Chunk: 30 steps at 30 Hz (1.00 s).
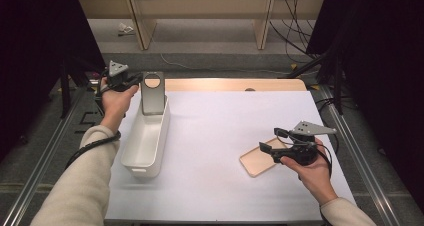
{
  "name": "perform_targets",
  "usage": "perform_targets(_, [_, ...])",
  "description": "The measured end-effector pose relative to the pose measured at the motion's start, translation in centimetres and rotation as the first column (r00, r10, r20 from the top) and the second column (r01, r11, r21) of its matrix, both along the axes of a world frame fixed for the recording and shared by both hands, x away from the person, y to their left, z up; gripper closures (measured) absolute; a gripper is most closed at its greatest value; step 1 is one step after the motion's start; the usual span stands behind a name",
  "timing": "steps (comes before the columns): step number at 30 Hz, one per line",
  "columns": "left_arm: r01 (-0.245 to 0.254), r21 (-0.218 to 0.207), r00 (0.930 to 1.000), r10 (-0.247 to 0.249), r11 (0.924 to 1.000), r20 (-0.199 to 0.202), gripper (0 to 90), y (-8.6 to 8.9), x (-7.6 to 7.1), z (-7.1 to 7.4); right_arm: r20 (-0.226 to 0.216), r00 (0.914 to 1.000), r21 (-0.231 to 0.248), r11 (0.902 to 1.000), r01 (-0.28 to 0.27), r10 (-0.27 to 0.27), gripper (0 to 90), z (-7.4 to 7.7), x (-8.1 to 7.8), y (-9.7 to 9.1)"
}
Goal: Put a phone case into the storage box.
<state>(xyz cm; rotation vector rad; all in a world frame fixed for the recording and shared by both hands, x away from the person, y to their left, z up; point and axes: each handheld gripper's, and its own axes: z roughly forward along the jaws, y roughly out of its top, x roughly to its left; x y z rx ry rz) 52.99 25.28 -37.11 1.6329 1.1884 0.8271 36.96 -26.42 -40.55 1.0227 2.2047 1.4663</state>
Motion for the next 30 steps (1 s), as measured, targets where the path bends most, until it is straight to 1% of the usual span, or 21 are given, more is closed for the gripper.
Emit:
perform_targets(16, [-0.005, 0.005, 0.9996, 0.005, 1.0, -0.027, 84.0, 0.2, 0.3, -1.1, 0.0, 1.0, -0.001, 1.0, -0.001, 0.001, 18.7, 0.0, 0.0, 0.0])
perform_targets(23, [-0.004, 0.005, 0.9995, 0.004, 1.0, -0.032, 83.9, 0.1, 0.4, -1.6, -0.002, 1.0, 0.0, 1.0, -0.002, 0.002, 18.7, 0.0, 0.0, 0.0])
perform_targets(28, [-0.013, 0.002, 0.9992, 0.013, 0.9999, -0.037, 83.7, 0.2, 0.4, -2.0, -0.002, 1.0, 0.001, 1.0, -0.001, 0.001, 18.6, 0.0, 0.0, 0.0])
perform_targets(30, [-0.01, 0.006, 0.9991, 0.01, 0.9999, -0.042, 83.7, 0.3, 0.4, -2.1, -0.001, 1.0, 0.001, 1.0, -0.002, 0.002, 18.6, 0.0, 0.0, 0.0])
